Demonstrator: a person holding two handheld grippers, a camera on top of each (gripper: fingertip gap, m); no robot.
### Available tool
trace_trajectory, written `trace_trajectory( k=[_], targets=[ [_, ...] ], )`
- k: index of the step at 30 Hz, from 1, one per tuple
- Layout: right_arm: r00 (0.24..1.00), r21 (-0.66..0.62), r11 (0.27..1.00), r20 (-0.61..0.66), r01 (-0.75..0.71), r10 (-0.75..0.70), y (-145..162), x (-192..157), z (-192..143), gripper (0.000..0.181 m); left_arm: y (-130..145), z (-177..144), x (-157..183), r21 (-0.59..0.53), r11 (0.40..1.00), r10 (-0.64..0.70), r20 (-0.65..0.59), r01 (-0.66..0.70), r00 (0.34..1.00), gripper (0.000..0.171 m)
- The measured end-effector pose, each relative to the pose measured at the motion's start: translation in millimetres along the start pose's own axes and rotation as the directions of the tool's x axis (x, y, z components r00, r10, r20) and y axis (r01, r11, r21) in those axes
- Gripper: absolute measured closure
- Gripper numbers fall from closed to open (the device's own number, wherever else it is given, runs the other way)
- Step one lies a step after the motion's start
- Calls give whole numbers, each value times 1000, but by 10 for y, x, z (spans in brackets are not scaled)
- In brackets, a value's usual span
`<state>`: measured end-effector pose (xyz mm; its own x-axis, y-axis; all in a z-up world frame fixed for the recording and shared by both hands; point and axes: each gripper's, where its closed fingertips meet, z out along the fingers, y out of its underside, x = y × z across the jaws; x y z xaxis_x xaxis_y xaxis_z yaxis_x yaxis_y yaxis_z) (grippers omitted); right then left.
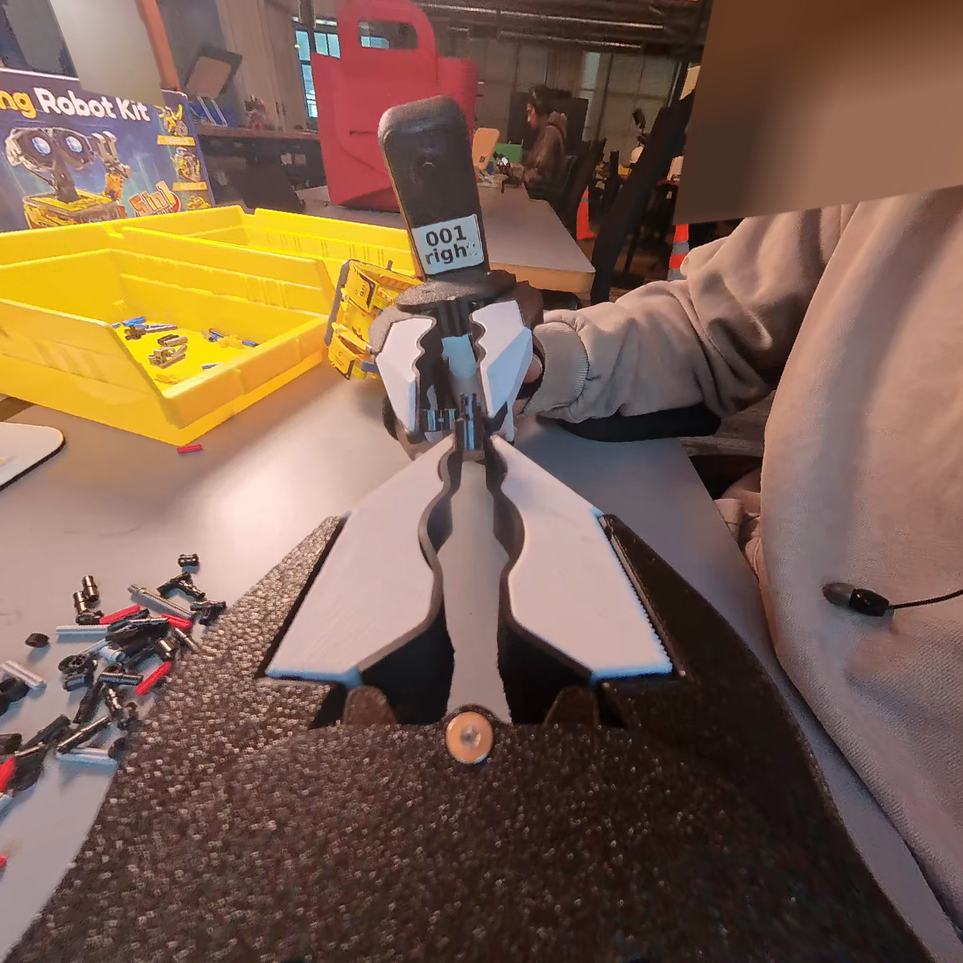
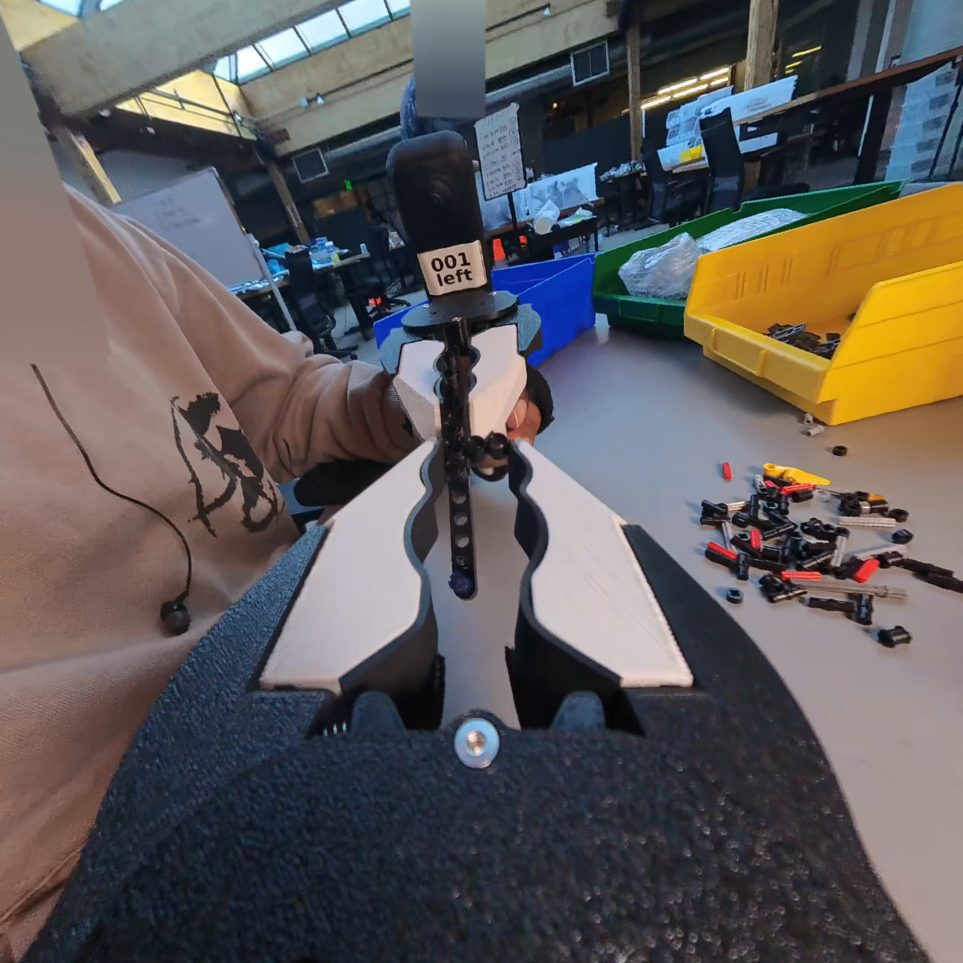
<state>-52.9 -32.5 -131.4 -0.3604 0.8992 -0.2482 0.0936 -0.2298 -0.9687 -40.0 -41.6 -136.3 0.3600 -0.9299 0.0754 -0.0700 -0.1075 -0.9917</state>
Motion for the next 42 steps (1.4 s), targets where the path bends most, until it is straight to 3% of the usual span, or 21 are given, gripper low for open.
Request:
trace_trajectory(
  k=[5, 8, 21, 28, 33, 42],
  targets=[
    [998, -47, 998, -34, 43, -44, 55, 27, 6, 159, -56, -89, -28, 25, 1000, -12, 15, 12, 1000, 158],
    [998, -49, 998, -41, 50, -52, 59, 20, 27, 159, 9, -86, 0, -30, 999, 17, 7, -17, 1000, 164],
    [995, 15, 995, -37, 96, -95, -84, -80, 30, 159, -134, -72, 71, 65, 998, -5, -15, 6, 1000, 165],
    [992, 33, 993, -61, 110, -108, -100, -57, 29, 160, -20, -42, 49, -22, 998, -51, -4, 51, 999, 164],
    [996, 76, 994, -46, 73, -70, -124, -63, 16, 161, 7, -4, 60, -20, 991, -136, -16, 135, 991, 164],
    [1000, 151, 988, 5, 15, -16, -191, -113, 26, 161, 69, 239, 116, -109, 979, -176, -29, 172, 984, 164]
  ],
)
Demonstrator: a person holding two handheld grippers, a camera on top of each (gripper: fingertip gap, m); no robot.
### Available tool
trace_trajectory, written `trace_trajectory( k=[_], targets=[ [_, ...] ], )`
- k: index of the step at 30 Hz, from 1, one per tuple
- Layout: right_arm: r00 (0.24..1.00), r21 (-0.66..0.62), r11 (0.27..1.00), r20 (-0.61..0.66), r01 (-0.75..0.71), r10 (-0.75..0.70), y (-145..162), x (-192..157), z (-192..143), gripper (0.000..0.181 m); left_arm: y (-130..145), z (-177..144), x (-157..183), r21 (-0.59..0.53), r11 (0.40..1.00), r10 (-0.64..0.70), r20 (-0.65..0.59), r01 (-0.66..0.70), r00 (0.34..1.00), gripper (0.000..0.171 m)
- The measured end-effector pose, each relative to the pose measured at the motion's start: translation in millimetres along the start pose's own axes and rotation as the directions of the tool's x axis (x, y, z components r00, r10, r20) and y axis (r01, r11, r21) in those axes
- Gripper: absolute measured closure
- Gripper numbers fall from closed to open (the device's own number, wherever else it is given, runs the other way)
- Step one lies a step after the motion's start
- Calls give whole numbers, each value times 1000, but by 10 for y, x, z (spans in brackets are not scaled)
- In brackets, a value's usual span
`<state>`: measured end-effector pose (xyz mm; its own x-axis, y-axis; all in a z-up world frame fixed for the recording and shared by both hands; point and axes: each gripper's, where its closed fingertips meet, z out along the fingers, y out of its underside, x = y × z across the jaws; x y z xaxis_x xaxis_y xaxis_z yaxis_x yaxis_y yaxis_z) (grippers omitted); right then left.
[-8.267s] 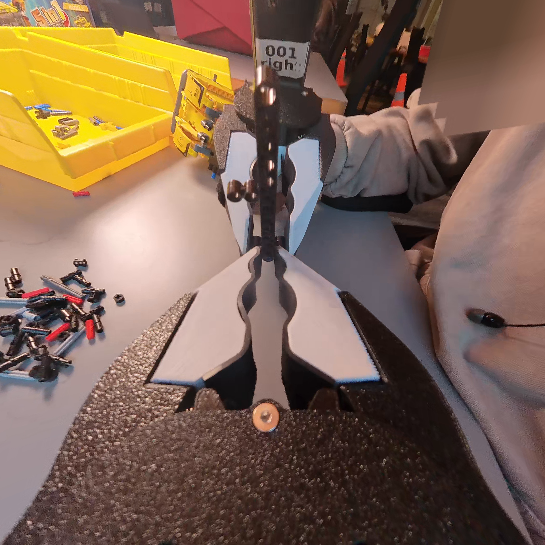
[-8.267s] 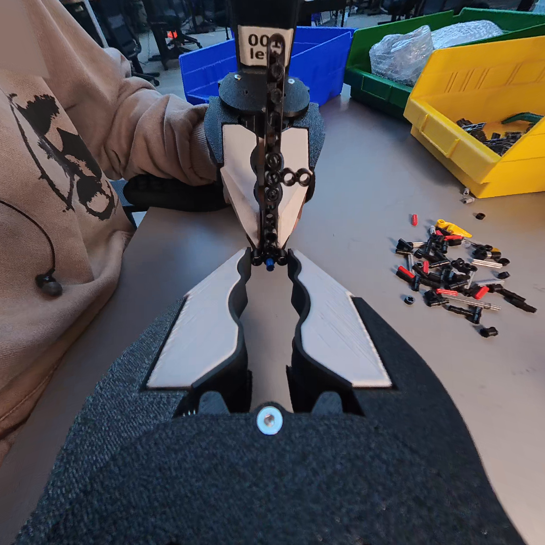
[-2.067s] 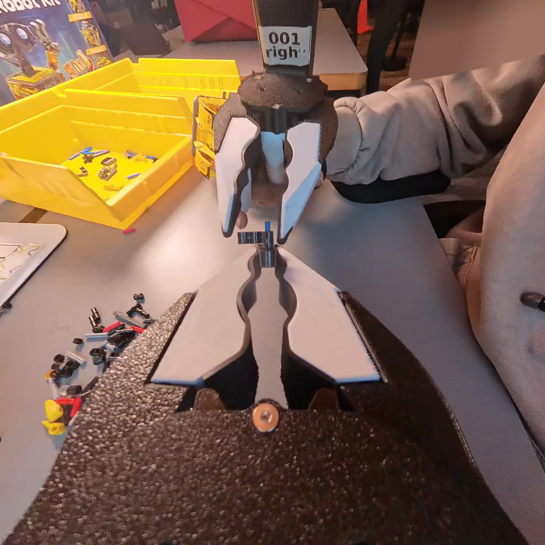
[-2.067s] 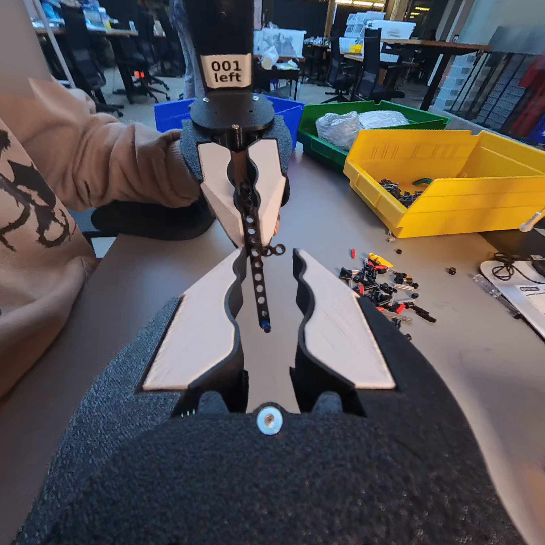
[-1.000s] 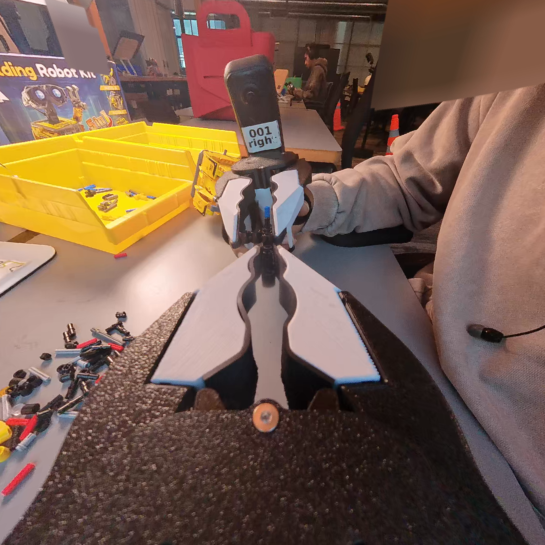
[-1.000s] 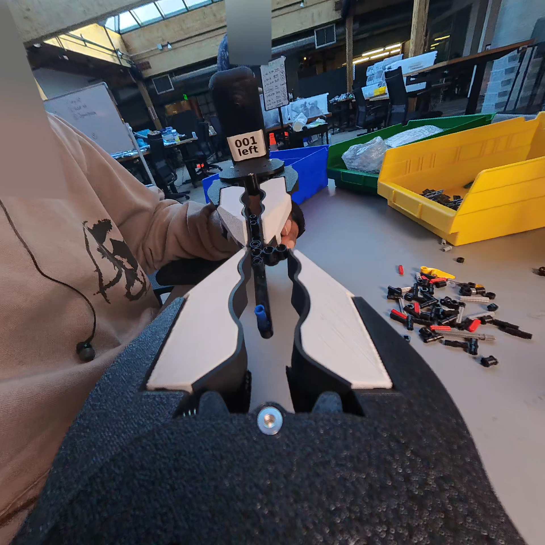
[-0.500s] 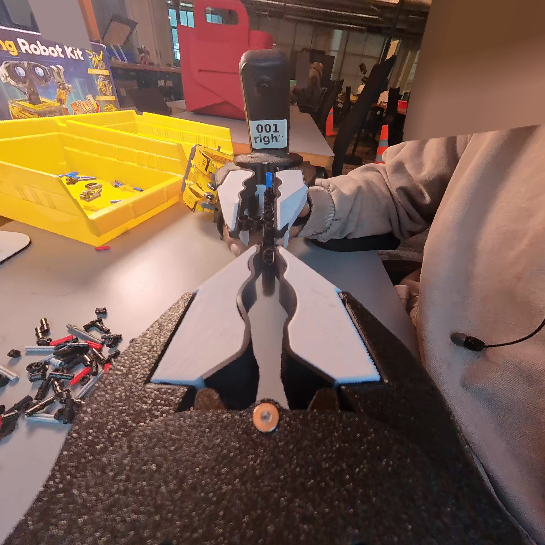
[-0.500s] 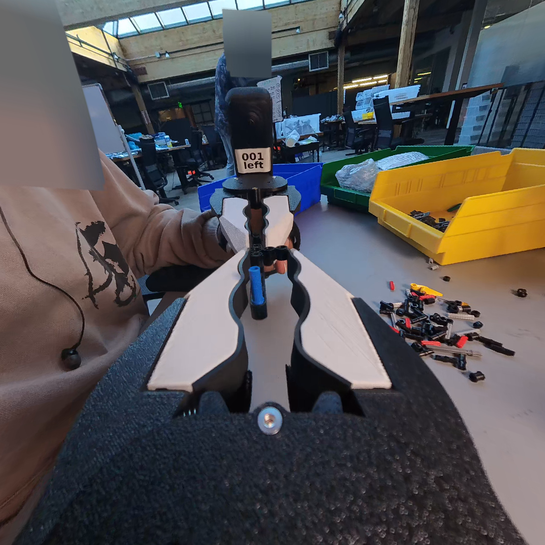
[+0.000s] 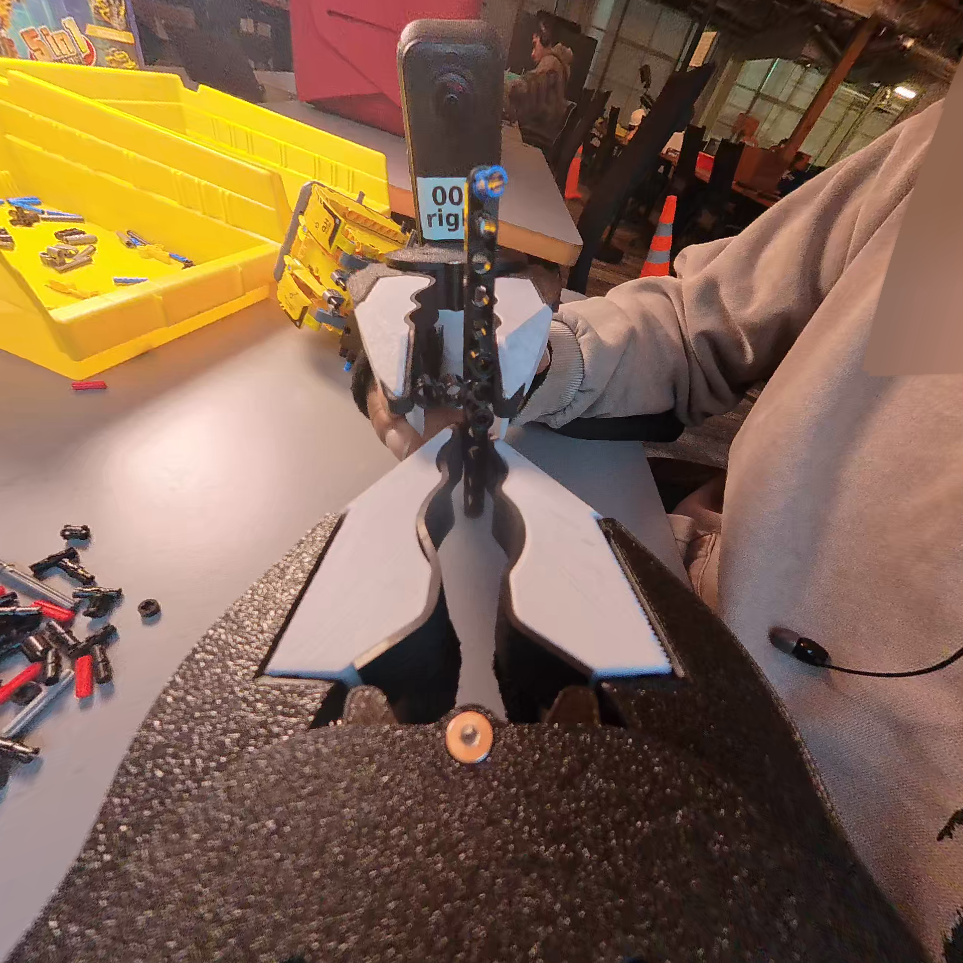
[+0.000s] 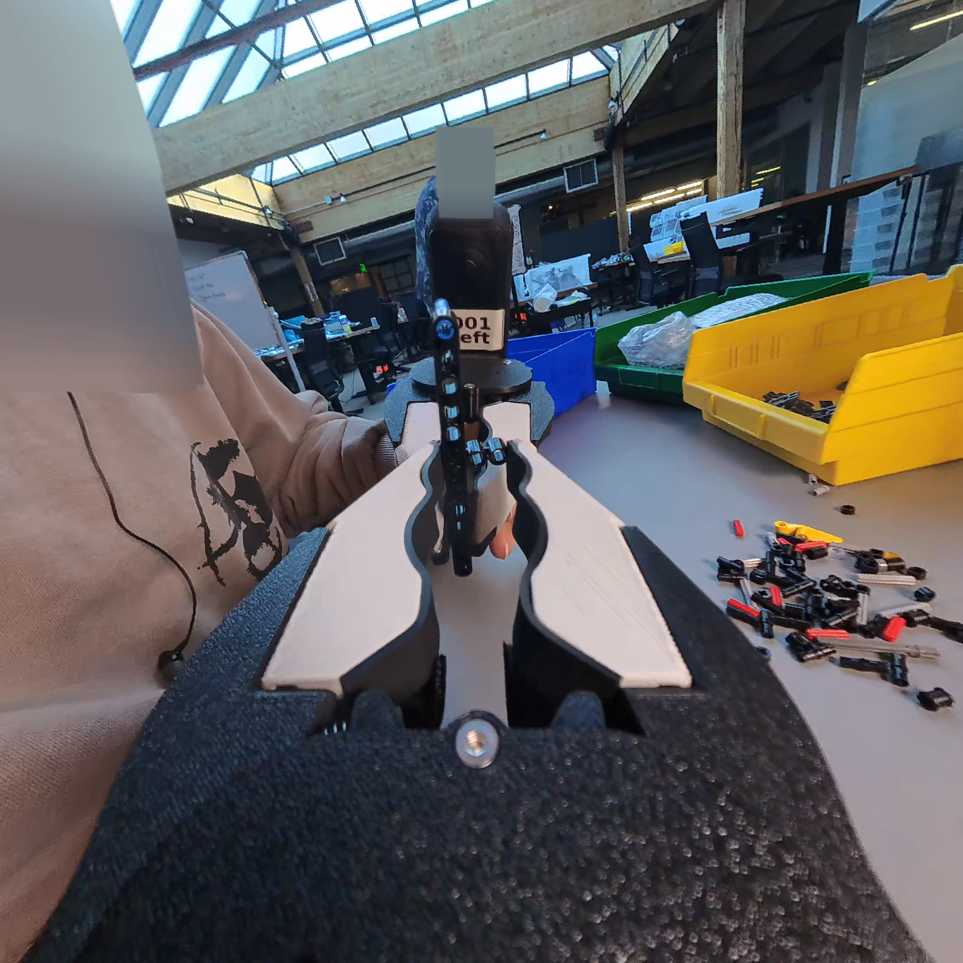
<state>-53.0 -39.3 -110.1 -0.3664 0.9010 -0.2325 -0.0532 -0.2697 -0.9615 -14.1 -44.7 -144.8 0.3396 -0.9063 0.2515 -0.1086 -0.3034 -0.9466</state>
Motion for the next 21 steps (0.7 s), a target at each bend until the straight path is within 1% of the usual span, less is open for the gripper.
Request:
trace_trajectory(
  k=[3, 5, 6, 10, 13, 15, 19, 21],
  targets=[
    [1000, 24, 999, -11, -28, 28, -22, 43, -13, 161, -28, -27, -38, 23, 1000, -15, 8, 15, 1000, 164],
    [999, 44, 998, -22, -44, 45, -68, 102, -42, 160, -84, -108, -99, 62, 998, -8, 29, 6, 1000, 164],
    [999, 29, 999, -38, -31, 32, -63, 149, -62, 160, -99, -158, -140, 70, 998, -2, 47, -1, 999, 164],
    [997, -122, 990, -21, 71, -74, 104, 160, -109, 159, -8, -201, -152, 16, 999, 44, 65, -45, 997, 165],
    [996, -203, 975, -4, 89, -92, 199, 145, -157, 159, -6, -231, -124, 11, 999, 31, 35, -32, 999, 164],
    [989, -272, 953, -20, 134, -145, 290, 169, -161, 159, 11, -254, -137, 0, 999, 37, 38, -37, 999, 164],
    [989, -336, 933, -26, 131, -148, 366, 177, -165, 159, 71, -249, -146, -16, 999, 34, 43, -33, 999, 164],
    [984, -383, 912, -35, 150, -177, 441, 197, -175, 158, 121, -241, -160, -39, 998, 43, 48, -42, 998, 164]
  ],
)
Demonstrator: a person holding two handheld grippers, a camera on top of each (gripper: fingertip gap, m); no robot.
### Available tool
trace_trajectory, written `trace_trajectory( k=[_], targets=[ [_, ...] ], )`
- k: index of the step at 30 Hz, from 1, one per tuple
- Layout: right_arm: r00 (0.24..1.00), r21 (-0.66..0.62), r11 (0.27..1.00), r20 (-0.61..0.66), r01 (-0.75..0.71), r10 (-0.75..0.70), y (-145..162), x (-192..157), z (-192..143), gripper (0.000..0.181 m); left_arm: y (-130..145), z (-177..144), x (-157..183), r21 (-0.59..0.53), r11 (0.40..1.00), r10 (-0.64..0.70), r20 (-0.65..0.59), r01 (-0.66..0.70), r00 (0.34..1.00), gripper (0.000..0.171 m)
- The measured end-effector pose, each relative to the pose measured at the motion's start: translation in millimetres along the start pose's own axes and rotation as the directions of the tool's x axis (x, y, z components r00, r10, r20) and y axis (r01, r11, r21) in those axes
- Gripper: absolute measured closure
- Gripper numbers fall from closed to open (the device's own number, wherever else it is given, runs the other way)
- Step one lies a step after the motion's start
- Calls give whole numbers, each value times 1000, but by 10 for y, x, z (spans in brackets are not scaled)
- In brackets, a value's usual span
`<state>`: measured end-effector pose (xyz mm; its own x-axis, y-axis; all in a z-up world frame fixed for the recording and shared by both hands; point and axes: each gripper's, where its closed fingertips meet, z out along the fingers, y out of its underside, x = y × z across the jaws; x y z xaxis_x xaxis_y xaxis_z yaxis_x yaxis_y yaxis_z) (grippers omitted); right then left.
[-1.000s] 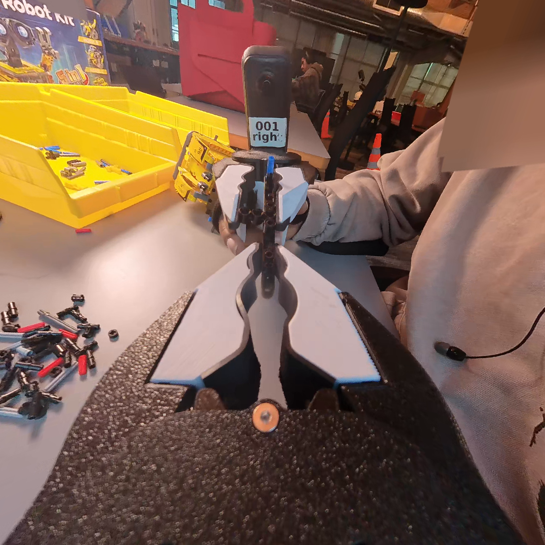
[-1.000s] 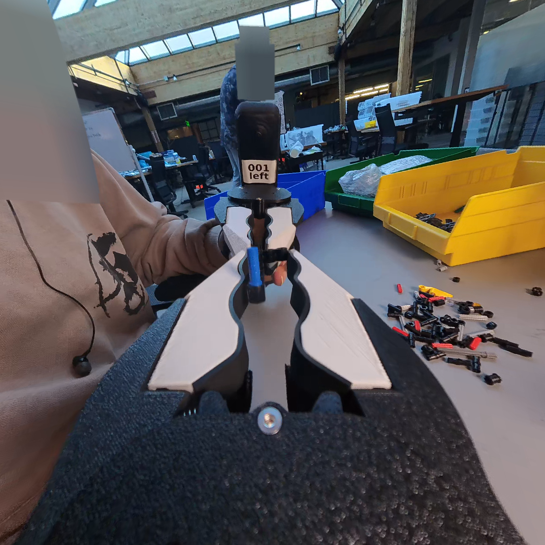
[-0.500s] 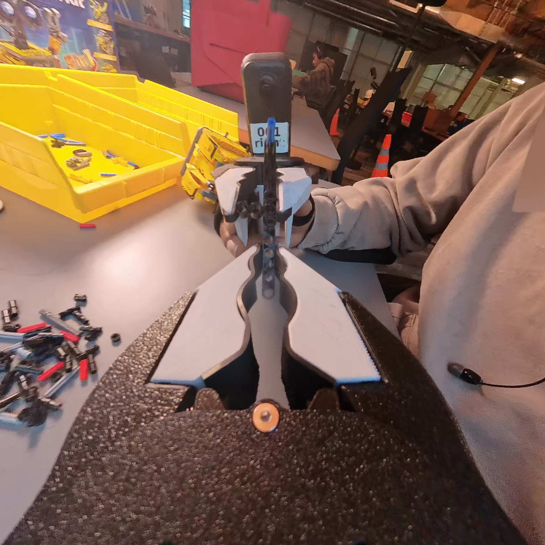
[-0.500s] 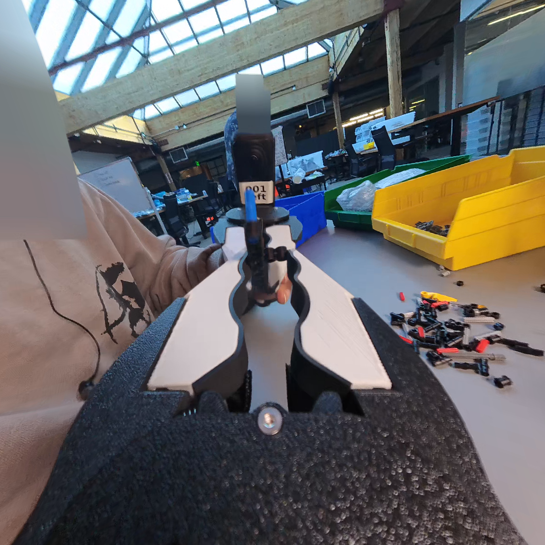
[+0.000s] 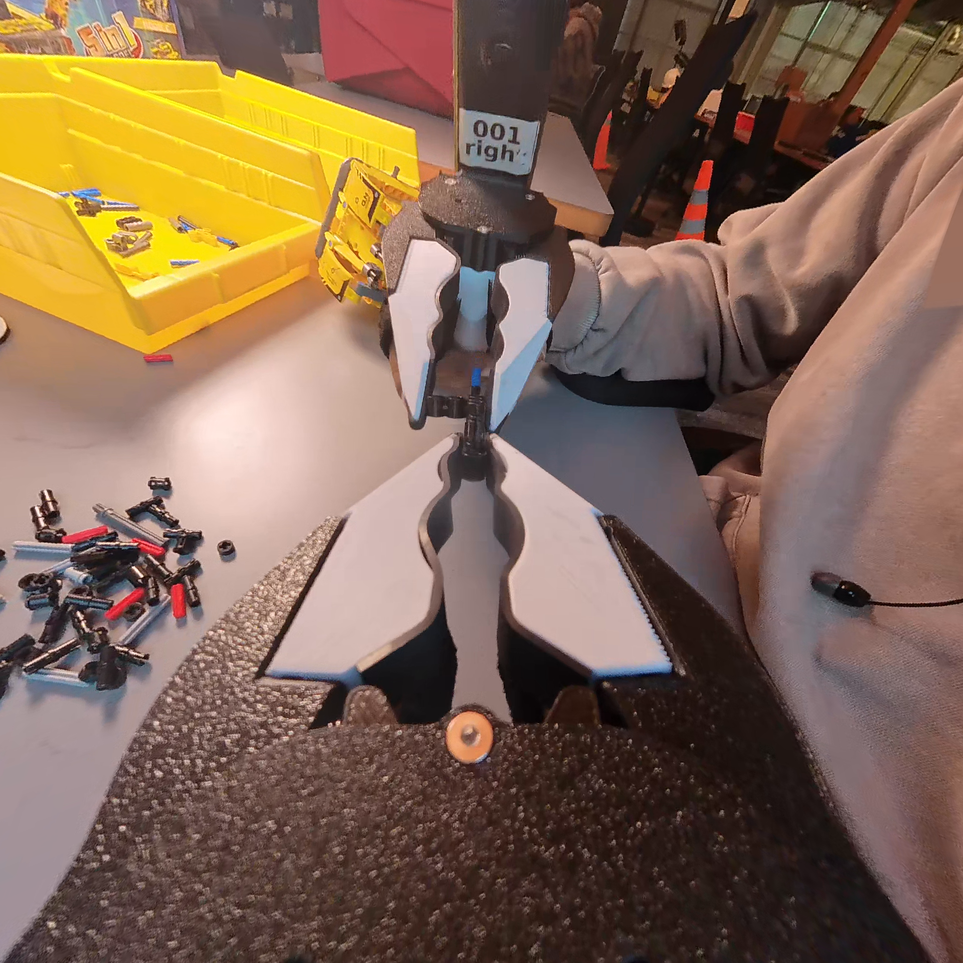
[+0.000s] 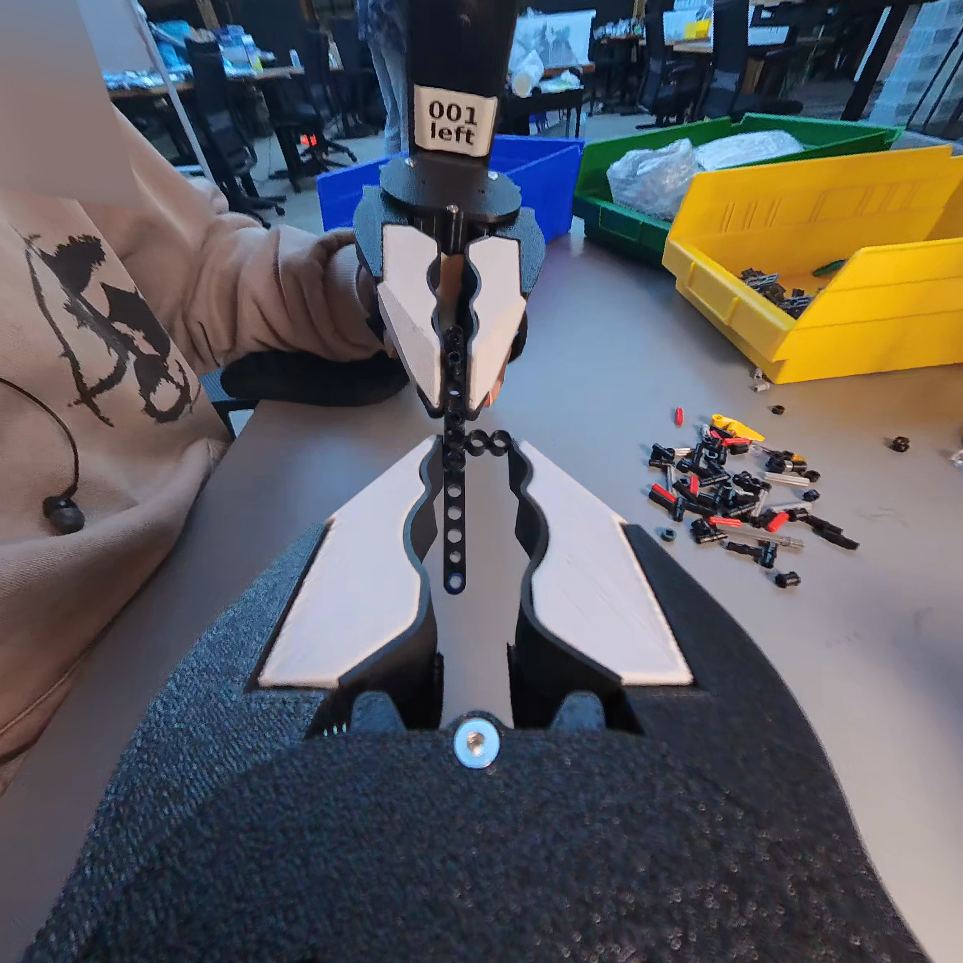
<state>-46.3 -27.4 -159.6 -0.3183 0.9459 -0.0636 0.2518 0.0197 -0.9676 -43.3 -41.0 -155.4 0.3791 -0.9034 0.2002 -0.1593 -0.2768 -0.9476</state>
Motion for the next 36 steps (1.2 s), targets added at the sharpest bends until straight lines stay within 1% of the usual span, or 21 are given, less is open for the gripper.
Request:
trace_trajectory(
  k=[2, 5, 8, 10, 12, 15, 18, 20, 25, 29, 31, 33, 34, 36],
  targets=[
    [1000, -58, 998, -13, 24, -25, 72, -4, 20, 158, 23, 8, 0, -5, 1000, 1, -3, -1, 1000, 164],
    [997, -107, 992, -42, 59, -64, 118, -1, 51, 157, -3, 23, 9, 22, 1000, -5, -10, 5, 1000, 163],
    [995, -103, 992, -68, 70, -77, 118, 15, 87, 158, -32, 44, 35, 48, 999, 2, -21, -1, 1000, 160],
    [998, -46, 998, -55, 34, -36, 55, 13, 81, 158, -79, 19, 36, 76, 997, 27, -12, -26, 1000, 160],
    [998, 43, 998, -25, -51, 52, -56, 18, 56, 159, -119, -9, 36, 105, 994, 35, -10, -34, 999, 156],
    [996, 125, 988, -1, -90, 91, -146, 8, 53, 158, -136, -8, 38, 124, 992, 30, -5, -29, 1000, 159],
    [995, 152, 983, 8, -100, 100, -172, -9, 70, 158, -157, -14, 56, 139, 990, 29, -15, -26, 999, 159],
    [994, 167, 980, 36, -112, 107, -192, -42, 65, 158, -176, -22, 92, 150, 989, 22, -44, -15, 999, 160],
    [967, 248, 938, 134, -244, 217, -282, -97, 76, 159, -247, -79, 141, 201, 979, 36, -73, -20, 997, 159],
    [939, 289, 898, 189, -333, 287, -320, -98, 85, 159, -279, -110, 119, 219, 976, 25, -65, -10, 998, 154],
    [933, 316, 881, 198, -351, 301, -354, -76, 63, 159, -254, -119, 79, 204, 979, -2, -62, 15, 998, 152],
    [921, 381, 840, 209, -386, 328, -456, -8, -31, 159, -194, -110, 55, 174, 984, -19, -63, 29, 998, 151],
    [920, 394, 832, 201, -390, 336, -475, 27, -60, 159, -203, -100, 56, 179, 983, -31, -67, 43, 997, 151],
    [936, 388, 852, 148, -351, 318, -444, 59, -38, 159, -227, -44, 57, 181, 981, -61, -69, 73, 996, 153]
  ],
)
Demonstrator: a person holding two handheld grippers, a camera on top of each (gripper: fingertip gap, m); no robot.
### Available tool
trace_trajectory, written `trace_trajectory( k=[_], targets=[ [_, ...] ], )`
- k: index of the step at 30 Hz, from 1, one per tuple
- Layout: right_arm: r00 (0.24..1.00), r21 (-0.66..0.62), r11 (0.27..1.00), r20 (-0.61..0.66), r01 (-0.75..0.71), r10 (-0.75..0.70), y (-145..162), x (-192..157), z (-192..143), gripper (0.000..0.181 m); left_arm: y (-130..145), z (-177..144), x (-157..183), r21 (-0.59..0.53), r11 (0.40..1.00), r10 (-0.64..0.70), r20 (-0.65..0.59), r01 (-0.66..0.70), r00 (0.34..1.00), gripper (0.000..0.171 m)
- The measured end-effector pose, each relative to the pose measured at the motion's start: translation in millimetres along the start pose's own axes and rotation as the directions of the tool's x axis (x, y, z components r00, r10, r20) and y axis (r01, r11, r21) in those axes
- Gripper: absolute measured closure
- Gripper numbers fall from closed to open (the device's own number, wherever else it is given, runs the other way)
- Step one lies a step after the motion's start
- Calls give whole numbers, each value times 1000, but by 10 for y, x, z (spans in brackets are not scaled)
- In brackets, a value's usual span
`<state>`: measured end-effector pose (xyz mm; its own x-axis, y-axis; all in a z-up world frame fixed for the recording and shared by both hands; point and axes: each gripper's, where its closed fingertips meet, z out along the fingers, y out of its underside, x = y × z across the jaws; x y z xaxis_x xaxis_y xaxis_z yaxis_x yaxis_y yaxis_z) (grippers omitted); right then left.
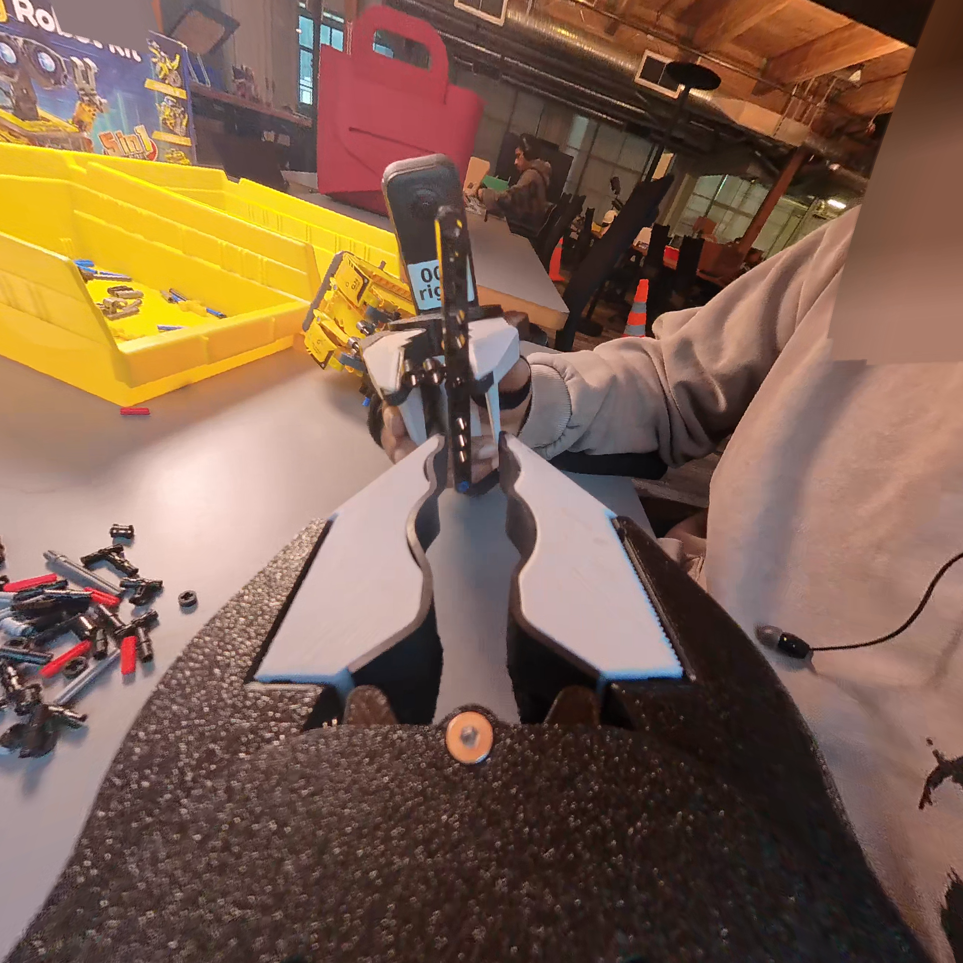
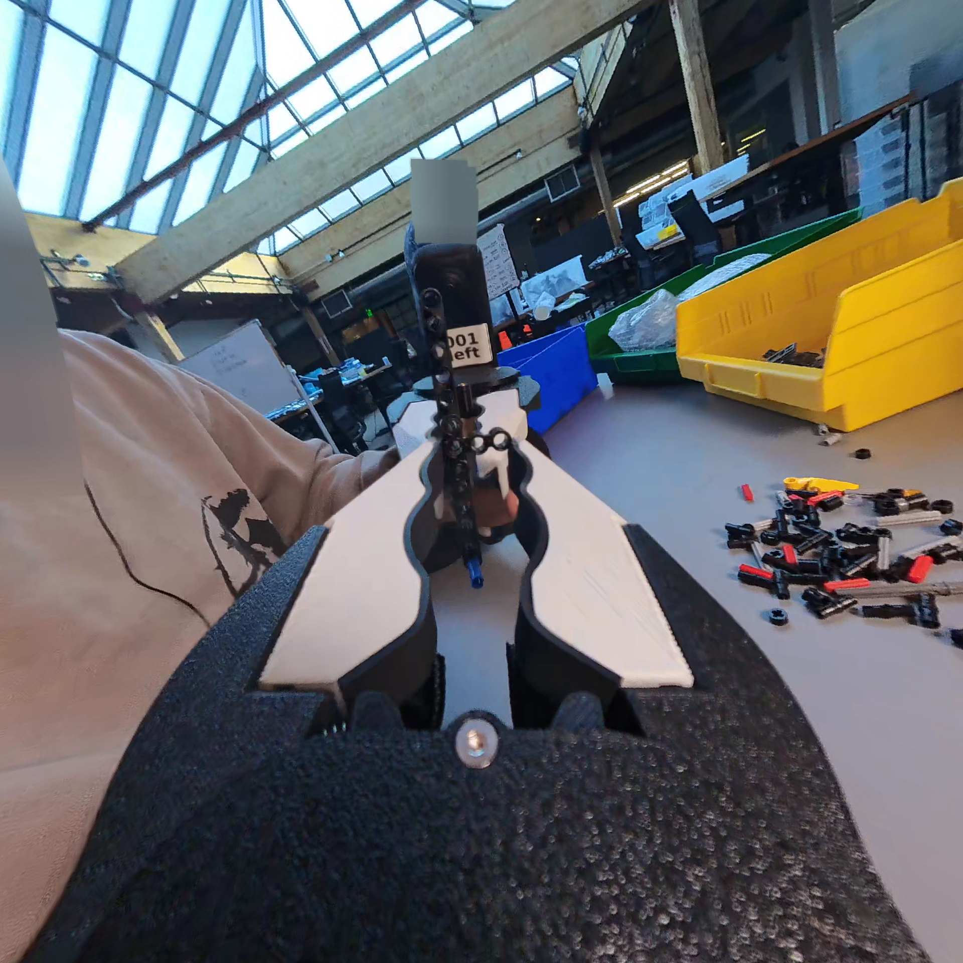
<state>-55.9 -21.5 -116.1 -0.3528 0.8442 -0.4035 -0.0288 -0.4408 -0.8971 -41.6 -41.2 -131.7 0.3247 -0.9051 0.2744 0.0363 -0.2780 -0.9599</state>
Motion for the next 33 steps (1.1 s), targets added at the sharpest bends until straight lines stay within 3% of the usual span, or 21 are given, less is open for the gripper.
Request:
trace_trajectory(
  k=[8, 9, 10, 33],
  targets=[
    [1000, 2, 1000, -25, 18, -18, 64, -2, 104, 161, -10, 58, -52, -2, 999, -32, 58, 32, 998, 165],
    [999, 4, 1000, -19, 28, -28, 49, -18, 102, 163, -33, 44, -51, 13, 999, -44, 58, 43, 997, 165],
    [999, 7, 999, 15, 36, -36, 30, -77, 95, 176, -72, 21, -49, 35, 998, -58, 51, 56, 997, 165],
    [996, 31, 998, 61, 63, -64, -121, -221, 62, 179, -256, -81, 61, 98, 995, -16, 26, 13, 1000, 166]
  ],
)
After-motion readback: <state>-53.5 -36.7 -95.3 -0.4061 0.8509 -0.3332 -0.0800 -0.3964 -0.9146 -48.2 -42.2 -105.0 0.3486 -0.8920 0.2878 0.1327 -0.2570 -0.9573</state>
